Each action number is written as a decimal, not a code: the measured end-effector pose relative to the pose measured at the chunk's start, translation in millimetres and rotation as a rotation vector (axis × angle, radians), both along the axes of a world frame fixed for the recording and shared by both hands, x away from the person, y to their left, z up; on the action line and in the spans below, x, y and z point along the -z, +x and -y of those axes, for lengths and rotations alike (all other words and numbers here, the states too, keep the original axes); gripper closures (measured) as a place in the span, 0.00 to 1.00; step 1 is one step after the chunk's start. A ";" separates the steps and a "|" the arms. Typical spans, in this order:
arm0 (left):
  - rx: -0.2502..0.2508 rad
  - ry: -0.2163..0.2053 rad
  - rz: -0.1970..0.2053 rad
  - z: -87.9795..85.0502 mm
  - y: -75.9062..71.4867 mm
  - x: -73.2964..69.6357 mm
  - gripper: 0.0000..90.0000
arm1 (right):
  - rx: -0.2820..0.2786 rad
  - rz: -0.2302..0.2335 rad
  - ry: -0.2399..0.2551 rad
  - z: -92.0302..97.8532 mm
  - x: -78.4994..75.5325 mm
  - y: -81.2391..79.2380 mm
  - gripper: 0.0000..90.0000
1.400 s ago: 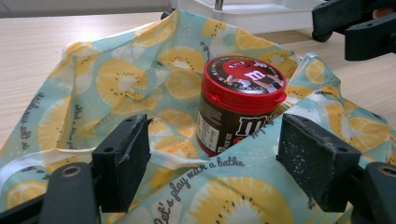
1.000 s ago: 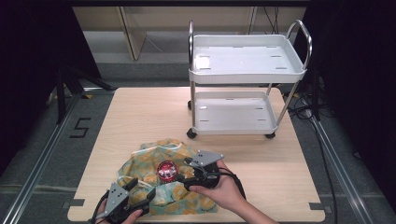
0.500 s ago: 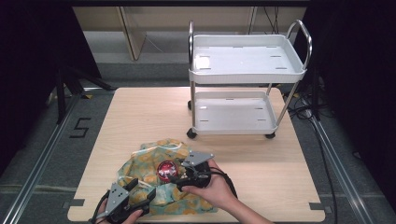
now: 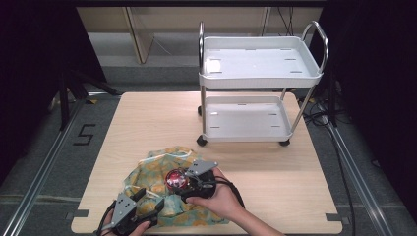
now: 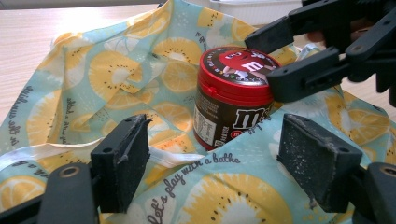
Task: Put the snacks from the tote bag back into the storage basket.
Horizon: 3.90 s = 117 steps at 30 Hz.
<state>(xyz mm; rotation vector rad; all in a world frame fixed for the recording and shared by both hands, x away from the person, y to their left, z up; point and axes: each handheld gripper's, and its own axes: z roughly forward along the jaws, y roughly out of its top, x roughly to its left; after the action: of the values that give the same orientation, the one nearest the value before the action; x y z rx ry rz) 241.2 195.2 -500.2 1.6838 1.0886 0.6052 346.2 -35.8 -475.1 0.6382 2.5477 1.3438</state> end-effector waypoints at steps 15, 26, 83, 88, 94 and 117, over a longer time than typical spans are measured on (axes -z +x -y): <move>0.005 -0.012 -0.001 1.0 0.5 1.4 0.27 | 0.008 -0.057 0.003 -9.2 11.0 6.3 0.28; 0.001 0.004 -0.015 0.7 -0.3 0.7 0.27 | 0.001 -0.041 -0.012 -16.4 16.3 10.9 0.26; 0.002 0.008 -0.014 0.9 -0.2 1.2 0.27 | 0.052 0.063 0.017 -19.4 4.7 -0.5 0.29; 0.004 0.010 -0.017 0.7 -0.2 1.1 0.27 | 0.060 0.070 0.029 -18.9 -0.4 -2.4 0.29; 0.007 0.006 -0.011 0.8 -0.1 1.6 0.27 | 0.049 0.087 0.031 -17.4 -6.4 -2.8 0.29; 0.005 0.005 -0.010 0.9 -0.3 1.3 0.27 | 0.084 0.109 0.043 -8.0 -20.9 -5.5 0.29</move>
<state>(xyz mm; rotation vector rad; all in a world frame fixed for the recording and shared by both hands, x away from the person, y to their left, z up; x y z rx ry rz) 240.9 194.3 -501.5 1.6950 1.0904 0.5983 340.7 -27.9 -454.1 0.6529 2.3854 1.3692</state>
